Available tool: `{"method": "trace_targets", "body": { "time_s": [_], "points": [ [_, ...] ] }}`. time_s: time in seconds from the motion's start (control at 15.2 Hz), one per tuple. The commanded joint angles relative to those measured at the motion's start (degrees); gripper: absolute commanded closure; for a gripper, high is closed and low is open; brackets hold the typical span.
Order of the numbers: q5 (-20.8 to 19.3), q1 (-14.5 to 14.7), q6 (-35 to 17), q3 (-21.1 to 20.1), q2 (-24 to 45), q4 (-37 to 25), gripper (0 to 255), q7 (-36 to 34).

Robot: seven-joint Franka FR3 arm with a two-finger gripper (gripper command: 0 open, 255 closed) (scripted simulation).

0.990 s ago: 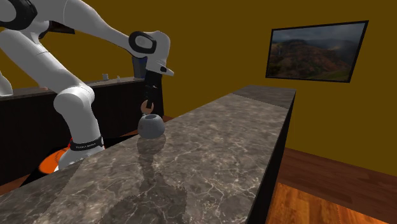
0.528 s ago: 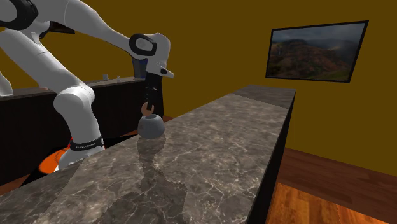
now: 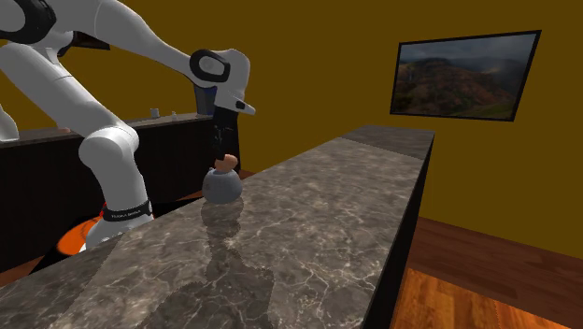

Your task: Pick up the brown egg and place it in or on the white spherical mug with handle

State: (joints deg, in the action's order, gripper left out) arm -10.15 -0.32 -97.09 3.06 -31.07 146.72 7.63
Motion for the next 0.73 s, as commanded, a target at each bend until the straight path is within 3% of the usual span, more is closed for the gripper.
{"method": "trace_targets", "body": {
  "time_s": [0.0,0.2,0.66],
  "points": [
    [0.3,0.1,1.8,-0.2,0.3,-2.0,0,0.1],
    [0.9,0.5,6.7,-0.9,1.4,-8.0,0,0.2],
    [0.9,0.5,6.7,-0.9,1.4,-8.0,0,0.2]
  ]
}}
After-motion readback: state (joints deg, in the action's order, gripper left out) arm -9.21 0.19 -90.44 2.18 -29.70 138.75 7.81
